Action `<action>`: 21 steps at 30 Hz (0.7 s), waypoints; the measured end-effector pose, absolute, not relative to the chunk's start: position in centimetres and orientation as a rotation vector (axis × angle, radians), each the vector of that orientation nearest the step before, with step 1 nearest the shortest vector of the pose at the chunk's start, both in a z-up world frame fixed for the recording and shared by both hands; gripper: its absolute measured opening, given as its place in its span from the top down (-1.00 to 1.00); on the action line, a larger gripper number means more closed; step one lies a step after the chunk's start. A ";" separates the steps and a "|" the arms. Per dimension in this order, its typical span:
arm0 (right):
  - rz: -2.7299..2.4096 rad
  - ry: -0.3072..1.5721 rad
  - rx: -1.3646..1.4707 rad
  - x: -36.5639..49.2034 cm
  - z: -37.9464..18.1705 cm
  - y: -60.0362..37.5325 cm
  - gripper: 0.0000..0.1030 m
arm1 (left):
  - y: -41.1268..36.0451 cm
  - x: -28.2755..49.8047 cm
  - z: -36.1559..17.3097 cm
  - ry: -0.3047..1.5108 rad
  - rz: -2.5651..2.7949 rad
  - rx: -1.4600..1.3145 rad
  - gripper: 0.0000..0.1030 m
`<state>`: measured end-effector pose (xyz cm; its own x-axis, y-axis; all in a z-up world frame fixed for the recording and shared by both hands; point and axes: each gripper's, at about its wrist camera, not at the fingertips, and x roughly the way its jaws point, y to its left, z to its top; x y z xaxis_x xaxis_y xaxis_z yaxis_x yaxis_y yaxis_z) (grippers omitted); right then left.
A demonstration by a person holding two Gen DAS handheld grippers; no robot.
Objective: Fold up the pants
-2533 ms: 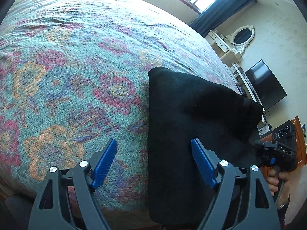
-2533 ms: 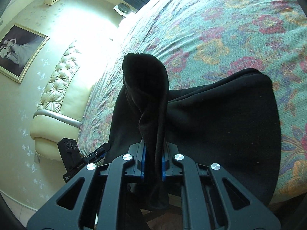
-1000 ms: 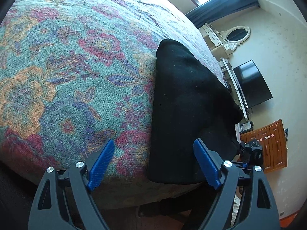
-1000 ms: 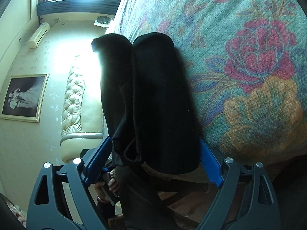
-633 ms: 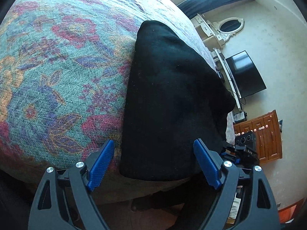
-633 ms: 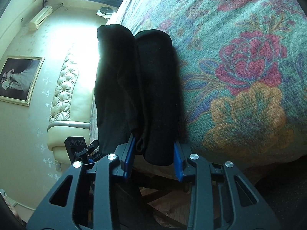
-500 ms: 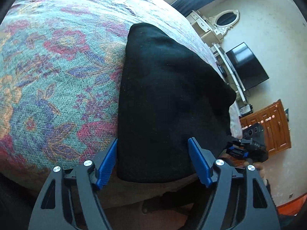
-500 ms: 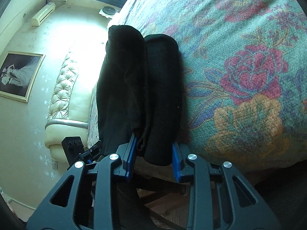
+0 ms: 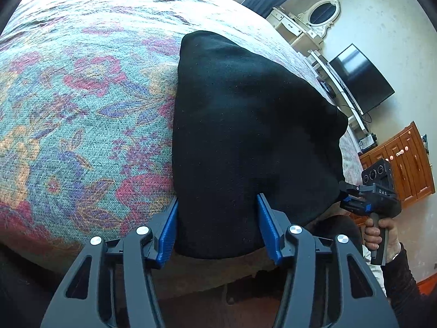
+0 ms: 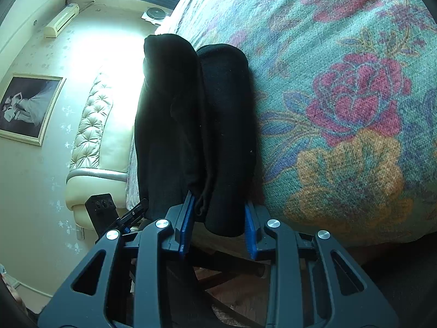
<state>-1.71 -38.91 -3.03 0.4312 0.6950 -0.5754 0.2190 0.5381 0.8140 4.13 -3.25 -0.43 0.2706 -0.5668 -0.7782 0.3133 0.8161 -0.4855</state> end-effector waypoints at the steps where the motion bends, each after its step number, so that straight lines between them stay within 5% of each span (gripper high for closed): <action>1: 0.369 1.122 0.997 -1.7 -3.0 -38.9 0.41 | -3.4 4.1 -0.4 1.152 -0.602 -0.250 0.01; 6: 0.370 1.123 0.987 -1.8 -2.9 -39.0 0.26 | -3.5 4.0 -0.5 1.147 -0.601 -0.240 0.02; 11: 0.321 1.082 0.903 -2.0 -1.0 -39.8 -0.44 | -3.1 3.9 0.0 1.136 -0.581 -0.215 -0.44; 13: 0.294 1.045 0.867 -1.8 0.1 -40.7 -0.59 | -2.6 3.9 0.6 1.112 -0.569 -0.192 -0.45; 21: 0.284 1.032 0.889 2.3 -0.7 -42.4 -0.66 | -2.1 6.6 0.9 1.051 -0.516 -0.133 -0.58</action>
